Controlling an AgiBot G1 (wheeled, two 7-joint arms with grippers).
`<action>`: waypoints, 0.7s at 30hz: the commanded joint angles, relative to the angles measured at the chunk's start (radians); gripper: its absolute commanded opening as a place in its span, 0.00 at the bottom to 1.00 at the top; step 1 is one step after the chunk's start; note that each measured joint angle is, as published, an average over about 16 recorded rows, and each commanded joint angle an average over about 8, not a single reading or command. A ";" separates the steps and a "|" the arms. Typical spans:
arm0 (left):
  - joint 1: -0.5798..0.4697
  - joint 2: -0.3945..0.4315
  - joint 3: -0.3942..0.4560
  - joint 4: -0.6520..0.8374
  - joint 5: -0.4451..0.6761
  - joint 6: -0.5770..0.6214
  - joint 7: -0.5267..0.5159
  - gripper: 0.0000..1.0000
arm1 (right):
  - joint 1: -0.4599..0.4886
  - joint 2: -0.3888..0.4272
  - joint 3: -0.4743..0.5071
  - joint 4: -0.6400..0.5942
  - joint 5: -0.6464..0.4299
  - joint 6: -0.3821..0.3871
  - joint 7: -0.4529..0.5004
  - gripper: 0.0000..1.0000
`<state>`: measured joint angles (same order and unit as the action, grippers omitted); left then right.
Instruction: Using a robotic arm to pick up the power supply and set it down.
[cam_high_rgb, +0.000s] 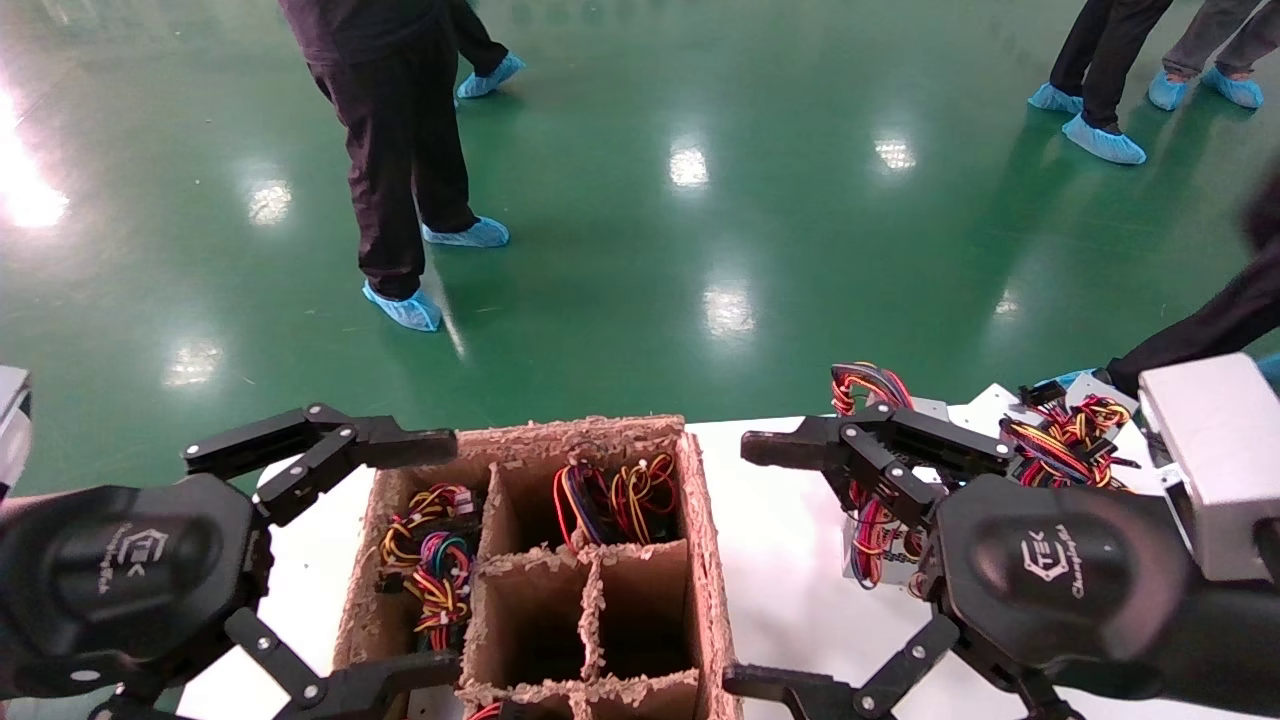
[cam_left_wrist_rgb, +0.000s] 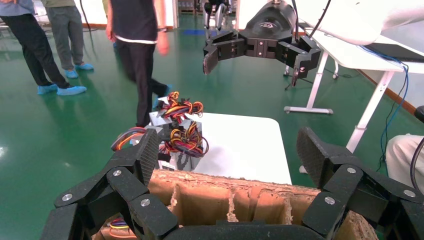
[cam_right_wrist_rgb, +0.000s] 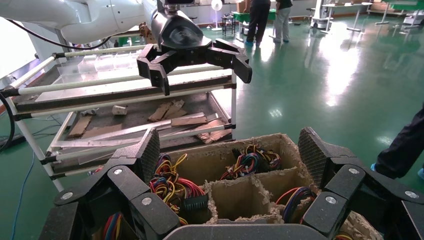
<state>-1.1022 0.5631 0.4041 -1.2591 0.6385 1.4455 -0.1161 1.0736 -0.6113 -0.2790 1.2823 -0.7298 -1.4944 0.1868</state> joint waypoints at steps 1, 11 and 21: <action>0.000 0.000 0.000 0.000 0.000 0.000 0.000 0.68 | 0.000 0.000 0.000 0.000 0.000 0.000 0.000 1.00; 0.000 0.000 0.000 0.000 0.000 0.000 0.000 0.00 | 0.001 0.002 0.000 0.000 -0.004 0.002 0.000 1.00; 0.000 0.000 0.000 0.000 0.000 0.000 0.000 0.00 | 0.023 -0.034 -0.031 -0.036 -0.081 0.046 -0.011 1.00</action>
<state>-1.1023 0.5631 0.4042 -1.2589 0.6385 1.4455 -0.1160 1.0995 -0.6510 -0.3128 1.2425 -0.8140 -1.4456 0.1786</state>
